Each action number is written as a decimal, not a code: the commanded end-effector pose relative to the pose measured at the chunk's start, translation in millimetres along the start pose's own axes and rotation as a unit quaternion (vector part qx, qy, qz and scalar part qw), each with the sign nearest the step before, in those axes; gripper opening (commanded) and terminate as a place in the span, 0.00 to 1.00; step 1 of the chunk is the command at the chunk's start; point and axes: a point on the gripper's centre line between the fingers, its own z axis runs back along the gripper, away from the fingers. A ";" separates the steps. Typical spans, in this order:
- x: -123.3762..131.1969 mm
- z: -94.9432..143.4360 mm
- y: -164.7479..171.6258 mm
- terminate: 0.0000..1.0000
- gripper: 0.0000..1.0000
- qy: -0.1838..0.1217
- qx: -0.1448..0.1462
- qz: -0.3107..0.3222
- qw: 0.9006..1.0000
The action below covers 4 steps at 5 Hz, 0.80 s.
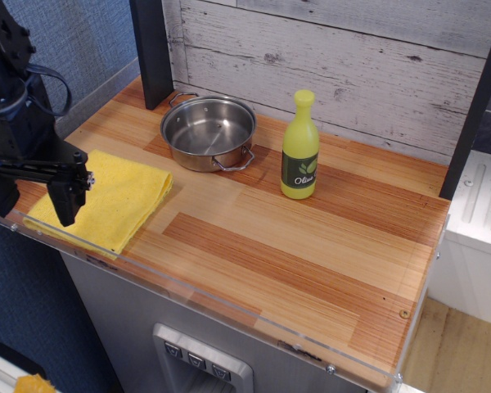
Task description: Move the pot to the front right edge of the table
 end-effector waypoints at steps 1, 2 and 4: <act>0.0 0.0 0.0 0.00 1.00 0.000 0.000 0.000 1.000; 16.0 4.8 -0.7 0.00 1.00 0.015 -0.003 0.071 0.997; 58.2 25.2 -10.8 0.00 1.00 -0.003 -0.002 0.225 0.974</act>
